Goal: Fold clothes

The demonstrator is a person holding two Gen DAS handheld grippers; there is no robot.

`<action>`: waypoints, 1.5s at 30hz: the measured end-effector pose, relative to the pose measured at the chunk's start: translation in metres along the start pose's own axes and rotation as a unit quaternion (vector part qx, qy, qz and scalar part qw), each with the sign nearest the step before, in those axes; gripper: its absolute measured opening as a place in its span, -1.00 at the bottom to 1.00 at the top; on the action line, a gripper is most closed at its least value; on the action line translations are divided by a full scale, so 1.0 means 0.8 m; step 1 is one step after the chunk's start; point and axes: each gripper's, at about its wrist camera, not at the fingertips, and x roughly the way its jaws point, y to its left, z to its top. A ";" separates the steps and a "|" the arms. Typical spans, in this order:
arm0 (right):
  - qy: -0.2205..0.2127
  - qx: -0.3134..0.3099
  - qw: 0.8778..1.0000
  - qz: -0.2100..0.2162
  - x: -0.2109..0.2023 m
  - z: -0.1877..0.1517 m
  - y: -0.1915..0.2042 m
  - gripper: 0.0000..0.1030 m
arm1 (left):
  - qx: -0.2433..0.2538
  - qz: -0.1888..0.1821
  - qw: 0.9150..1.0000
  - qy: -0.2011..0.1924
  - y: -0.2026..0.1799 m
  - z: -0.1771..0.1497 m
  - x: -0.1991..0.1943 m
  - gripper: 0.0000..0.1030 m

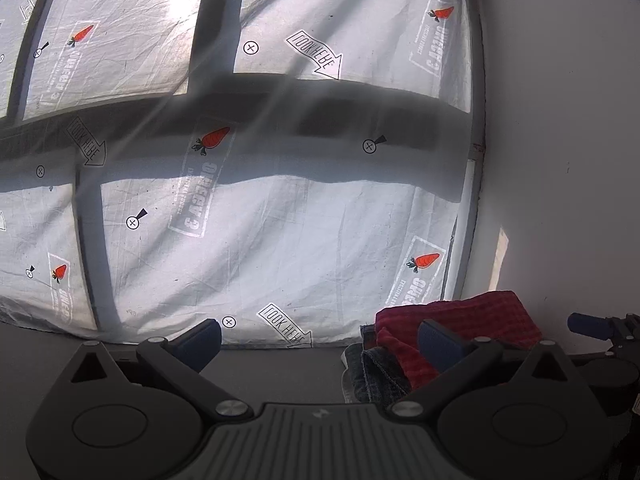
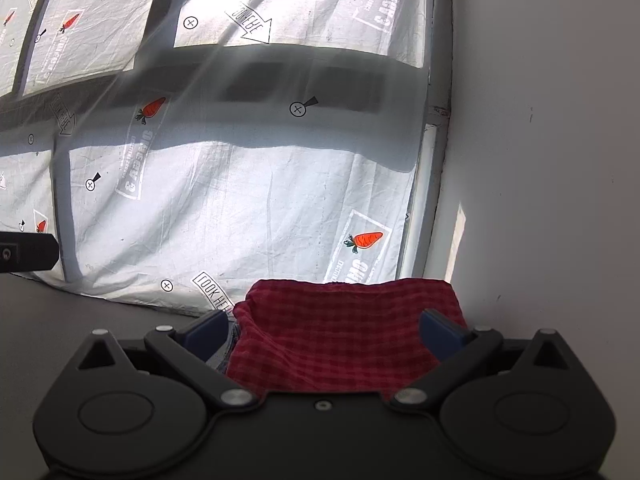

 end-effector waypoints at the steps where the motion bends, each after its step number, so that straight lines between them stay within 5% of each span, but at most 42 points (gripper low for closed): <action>1: -0.004 0.002 1.000 0.004 -0.013 0.000 0.010 1.00 | 0.001 0.008 1.000 0.001 0.005 -0.001 -0.010 1.00; 9: 0.005 0.010 0.997 0.078 -0.088 0.002 0.093 1.00 | -0.038 0.044 0.998 0.012 0.068 -0.006 -0.089 1.00; 20: 0.039 0.046 0.993 0.100 -0.175 -0.004 0.272 1.00 | -0.020 0.056 0.997 0.041 0.238 -0.032 -0.201 1.00; 31: 0.093 0.052 0.992 0.064 -0.278 -0.025 0.463 0.99 | 0.001 0.049 0.995 0.081 0.402 -0.066 -0.318 1.00; 45: 0.174 0.063 0.982 0.027 -0.386 -0.080 0.566 0.99 | 0.004 0.006 0.993 0.117 0.481 -0.114 -0.421 1.00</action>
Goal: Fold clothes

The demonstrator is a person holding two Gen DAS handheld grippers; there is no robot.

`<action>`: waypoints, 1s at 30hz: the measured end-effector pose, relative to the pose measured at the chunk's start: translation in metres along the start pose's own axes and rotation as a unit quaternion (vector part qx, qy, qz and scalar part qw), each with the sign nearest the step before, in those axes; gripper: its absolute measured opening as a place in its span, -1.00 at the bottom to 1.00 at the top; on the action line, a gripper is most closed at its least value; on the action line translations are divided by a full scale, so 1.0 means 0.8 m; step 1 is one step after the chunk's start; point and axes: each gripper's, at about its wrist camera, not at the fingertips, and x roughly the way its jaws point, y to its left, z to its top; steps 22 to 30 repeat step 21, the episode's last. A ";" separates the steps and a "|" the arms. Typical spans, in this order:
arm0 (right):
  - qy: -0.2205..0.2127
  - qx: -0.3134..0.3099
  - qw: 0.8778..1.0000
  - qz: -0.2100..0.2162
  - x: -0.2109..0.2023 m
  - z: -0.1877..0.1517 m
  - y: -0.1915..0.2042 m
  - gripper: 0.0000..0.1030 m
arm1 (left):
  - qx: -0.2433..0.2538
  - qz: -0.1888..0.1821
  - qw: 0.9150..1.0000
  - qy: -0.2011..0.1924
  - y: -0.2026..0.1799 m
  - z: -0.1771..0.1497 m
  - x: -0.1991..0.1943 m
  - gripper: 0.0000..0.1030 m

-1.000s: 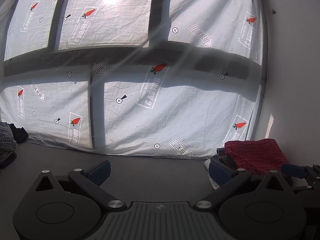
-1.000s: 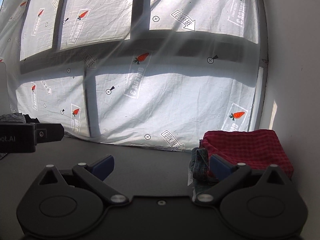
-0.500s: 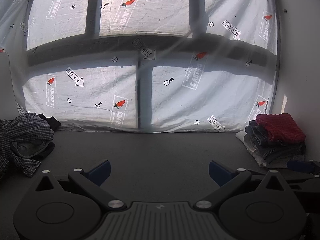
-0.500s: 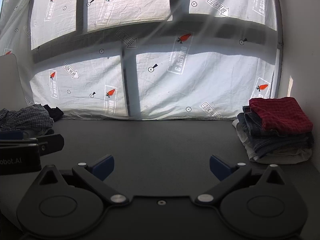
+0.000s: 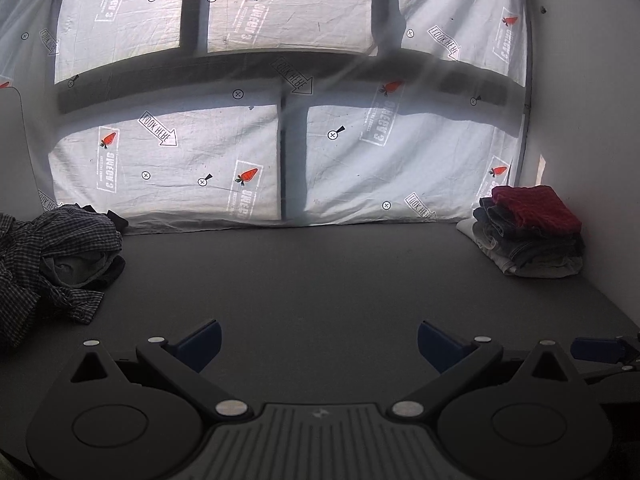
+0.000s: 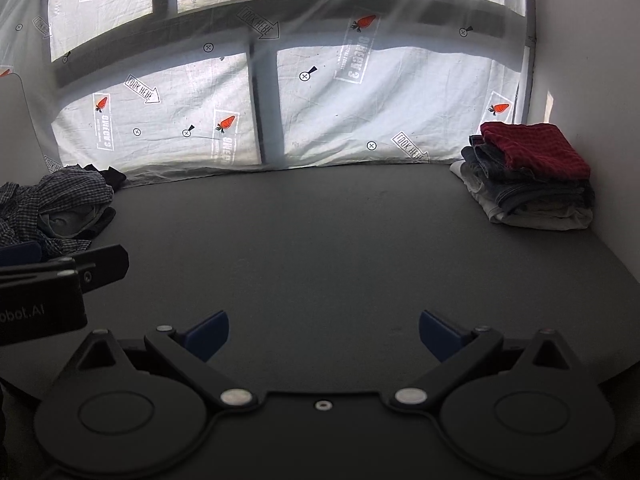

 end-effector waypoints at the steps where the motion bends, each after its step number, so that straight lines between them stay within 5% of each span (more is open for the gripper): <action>1: 0.002 -0.003 1.000 0.000 -0.003 -0.004 0.005 0.99 | -0.001 0.000 1.000 0.003 0.004 -0.002 -0.003 1.00; 30: 0.004 -0.031 0.999 0.021 -0.029 -0.023 0.053 0.99 | -0.008 0.029 1.000 0.004 0.039 -0.022 -0.047 1.00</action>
